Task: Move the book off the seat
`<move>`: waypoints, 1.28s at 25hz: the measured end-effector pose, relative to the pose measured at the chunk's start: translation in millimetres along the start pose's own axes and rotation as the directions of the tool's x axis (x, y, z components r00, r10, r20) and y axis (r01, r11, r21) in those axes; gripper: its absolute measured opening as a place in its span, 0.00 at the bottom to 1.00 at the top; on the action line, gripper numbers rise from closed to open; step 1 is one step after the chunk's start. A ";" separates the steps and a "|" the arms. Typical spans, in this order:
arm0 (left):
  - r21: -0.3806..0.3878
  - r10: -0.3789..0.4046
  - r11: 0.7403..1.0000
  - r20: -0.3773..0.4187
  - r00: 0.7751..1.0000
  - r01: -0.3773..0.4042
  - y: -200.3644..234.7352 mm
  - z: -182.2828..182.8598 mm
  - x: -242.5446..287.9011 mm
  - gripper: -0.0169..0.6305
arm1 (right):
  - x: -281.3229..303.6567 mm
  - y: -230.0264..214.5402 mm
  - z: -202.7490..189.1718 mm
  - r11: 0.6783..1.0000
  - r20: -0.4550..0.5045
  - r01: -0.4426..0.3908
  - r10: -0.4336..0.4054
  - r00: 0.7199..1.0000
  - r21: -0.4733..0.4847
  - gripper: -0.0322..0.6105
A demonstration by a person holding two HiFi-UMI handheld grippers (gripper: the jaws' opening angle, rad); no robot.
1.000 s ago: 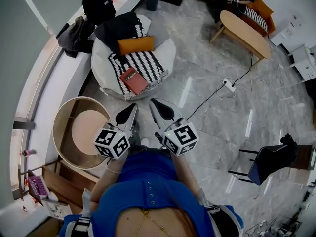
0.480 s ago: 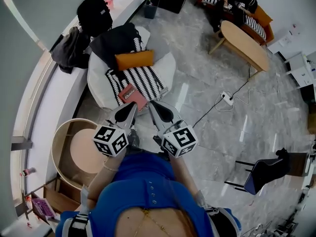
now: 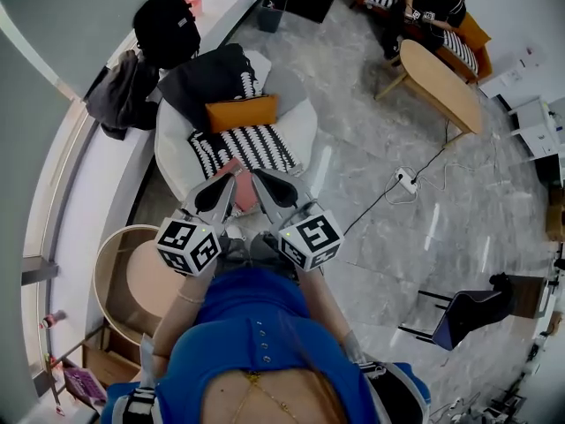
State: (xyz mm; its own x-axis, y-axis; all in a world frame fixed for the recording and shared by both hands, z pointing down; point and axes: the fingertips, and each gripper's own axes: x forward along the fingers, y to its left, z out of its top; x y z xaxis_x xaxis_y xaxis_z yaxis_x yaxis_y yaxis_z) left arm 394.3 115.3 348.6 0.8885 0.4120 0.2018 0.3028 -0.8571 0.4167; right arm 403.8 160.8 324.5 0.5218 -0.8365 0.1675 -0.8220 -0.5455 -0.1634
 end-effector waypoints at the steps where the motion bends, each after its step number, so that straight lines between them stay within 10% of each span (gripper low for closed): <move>1: -0.002 0.007 1.000 0.006 1.000 -0.007 3.0 2.8 1.6 0.03 | 4.8 -1.2 1.0 1.000 -0.004 -0.011 0.011 1.000 -0.005 0.05; 18: -0.017 0.171 0.985 0.102 0.980 -0.170 6.2 48.5 45.3 0.03 | 38.6 -45.7 32.7 0.973 -0.045 -0.223 0.221 0.974 -0.055 0.05; 32: -0.011 0.186 0.982 0.069 0.980 -0.186 -3.5 35.5 67.1 0.03 | 27.5 -75.2 28.1 0.970 -0.055 -0.237 0.234 0.971 -0.055 0.05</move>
State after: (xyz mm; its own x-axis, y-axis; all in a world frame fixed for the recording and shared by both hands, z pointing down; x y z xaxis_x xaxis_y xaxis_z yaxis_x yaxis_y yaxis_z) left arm 465.1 134.9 329.1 0.9510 0.2228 0.2145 0.1284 -0.9154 0.3815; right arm 486.4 177.3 314.1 0.3013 -0.9368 0.1779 -0.9337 -0.3277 -0.1445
